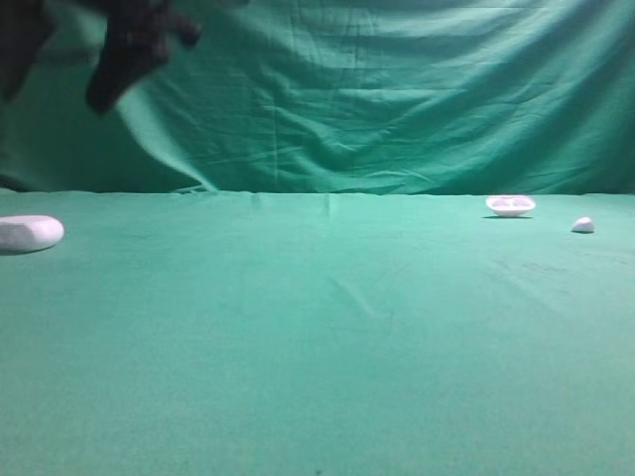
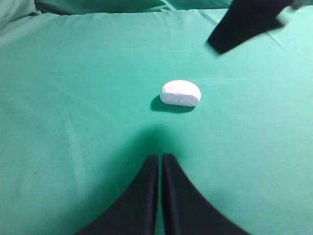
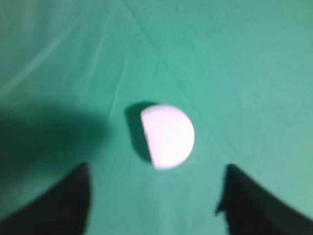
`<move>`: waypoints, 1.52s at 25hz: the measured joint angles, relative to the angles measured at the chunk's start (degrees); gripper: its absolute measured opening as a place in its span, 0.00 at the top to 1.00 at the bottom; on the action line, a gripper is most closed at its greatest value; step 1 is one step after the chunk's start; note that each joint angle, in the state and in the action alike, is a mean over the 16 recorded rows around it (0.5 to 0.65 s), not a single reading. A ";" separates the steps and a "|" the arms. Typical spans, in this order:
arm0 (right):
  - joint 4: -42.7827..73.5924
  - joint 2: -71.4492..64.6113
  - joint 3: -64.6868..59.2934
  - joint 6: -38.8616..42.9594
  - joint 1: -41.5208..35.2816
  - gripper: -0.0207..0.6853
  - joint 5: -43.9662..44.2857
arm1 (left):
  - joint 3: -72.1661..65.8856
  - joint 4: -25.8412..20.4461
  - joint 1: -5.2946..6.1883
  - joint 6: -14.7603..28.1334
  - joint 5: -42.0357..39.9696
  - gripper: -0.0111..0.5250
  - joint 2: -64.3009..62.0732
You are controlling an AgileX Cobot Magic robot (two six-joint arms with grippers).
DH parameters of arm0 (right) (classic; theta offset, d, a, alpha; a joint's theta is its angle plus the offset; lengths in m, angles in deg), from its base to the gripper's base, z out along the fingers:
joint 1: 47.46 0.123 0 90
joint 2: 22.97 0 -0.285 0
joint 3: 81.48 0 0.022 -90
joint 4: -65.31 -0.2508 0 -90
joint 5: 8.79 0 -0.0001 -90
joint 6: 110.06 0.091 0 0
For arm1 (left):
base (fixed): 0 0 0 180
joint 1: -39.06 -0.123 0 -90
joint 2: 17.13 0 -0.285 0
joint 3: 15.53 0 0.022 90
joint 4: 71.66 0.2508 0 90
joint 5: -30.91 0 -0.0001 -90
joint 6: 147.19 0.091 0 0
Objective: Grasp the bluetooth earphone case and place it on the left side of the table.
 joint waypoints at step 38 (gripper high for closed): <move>6.46 81.47 -66.02 10.87 -8.53 0.97 -13.37 | 0.00 0.00 0.00 0.00 0.00 0.98 0.00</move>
